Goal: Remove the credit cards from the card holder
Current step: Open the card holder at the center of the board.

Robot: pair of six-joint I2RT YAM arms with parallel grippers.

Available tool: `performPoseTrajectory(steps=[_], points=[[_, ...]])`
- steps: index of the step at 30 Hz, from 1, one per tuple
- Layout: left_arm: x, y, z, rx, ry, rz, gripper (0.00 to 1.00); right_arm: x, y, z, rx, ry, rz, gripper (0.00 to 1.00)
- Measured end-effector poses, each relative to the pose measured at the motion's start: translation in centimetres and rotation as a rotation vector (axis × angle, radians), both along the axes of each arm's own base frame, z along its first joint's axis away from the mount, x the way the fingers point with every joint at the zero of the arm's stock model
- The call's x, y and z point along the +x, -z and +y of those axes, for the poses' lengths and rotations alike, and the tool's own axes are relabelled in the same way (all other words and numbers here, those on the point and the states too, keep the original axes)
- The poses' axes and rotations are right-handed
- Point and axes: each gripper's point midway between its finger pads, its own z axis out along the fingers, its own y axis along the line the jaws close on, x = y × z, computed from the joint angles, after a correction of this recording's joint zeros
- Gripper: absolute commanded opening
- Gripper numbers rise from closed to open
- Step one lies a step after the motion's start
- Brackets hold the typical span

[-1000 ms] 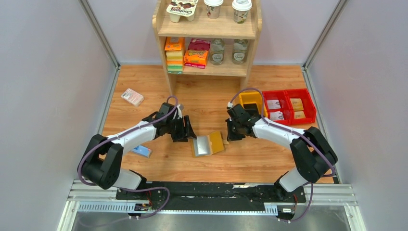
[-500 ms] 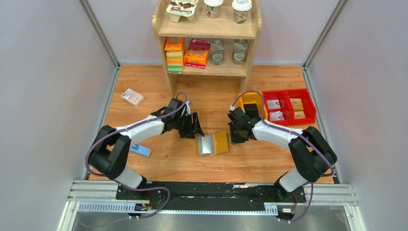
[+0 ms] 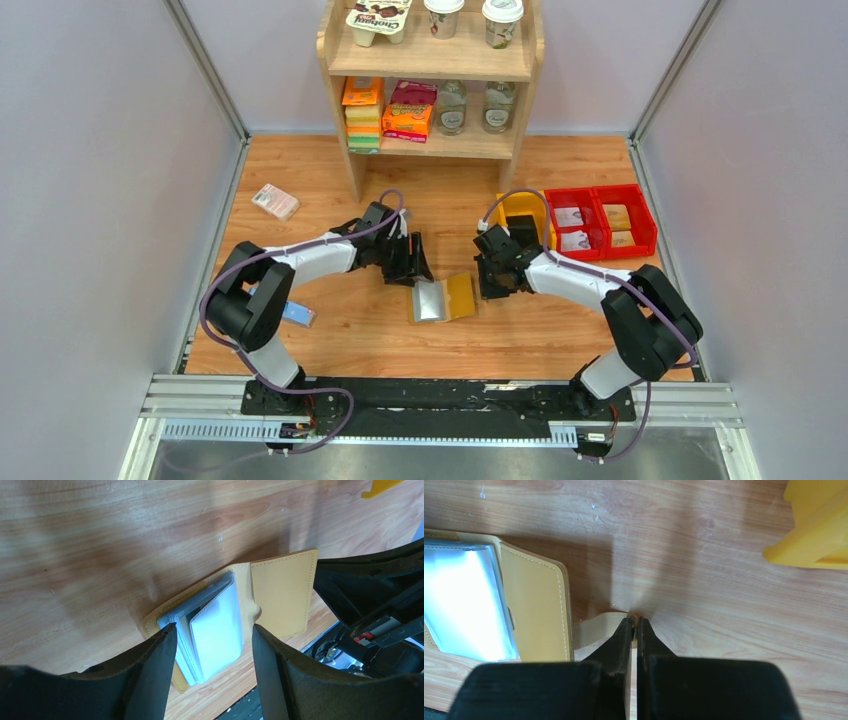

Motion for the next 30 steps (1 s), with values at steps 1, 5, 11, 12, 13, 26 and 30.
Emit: performPoseTrajectory(steps=[1, 5, 11, 12, 13, 26, 30], points=[[0.1, 0.0, -0.1, -0.001, 0.000, -0.001, 0.65, 0.0, 0.0, 0.0, 0.001, 0.000, -0.001, 0.00], [0.3, 0.1, -0.4, -0.009, 0.006, -0.009, 0.65, 0.0, 0.0, 0.0, 0.001, 0.000, -0.001, 0.00], [0.1, -0.1, -1.3, -0.027, 0.030, -0.012, 0.65, 0.0, 0.0, 0.0, 0.002, 0.000, -0.002, 0.00], [0.1, -0.3, -1.4, -0.032, 0.036, -0.013, 0.65, 0.0, 0.0, 0.0, 0.002, 0.000, -0.002, 0.00], [0.0, -0.4, -1.6, -0.036, 0.042, -0.015, 0.65, 0.0, 0.0, 0.0, 0.002, 0.000, -0.002, 0.00], [-0.9, -2.0, -3.9, -0.100, 0.116, -0.025, 0.65, -0.1, 0.0, 0.2, 0.015, 0.000, 0.005, 0.05], [-0.7, -2.8, -5.5, -0.129, 0.151, -0.039, 0.65, -0.1, -0.2, 0.3, 0.030, 0.014, -0.007, 0.17]])
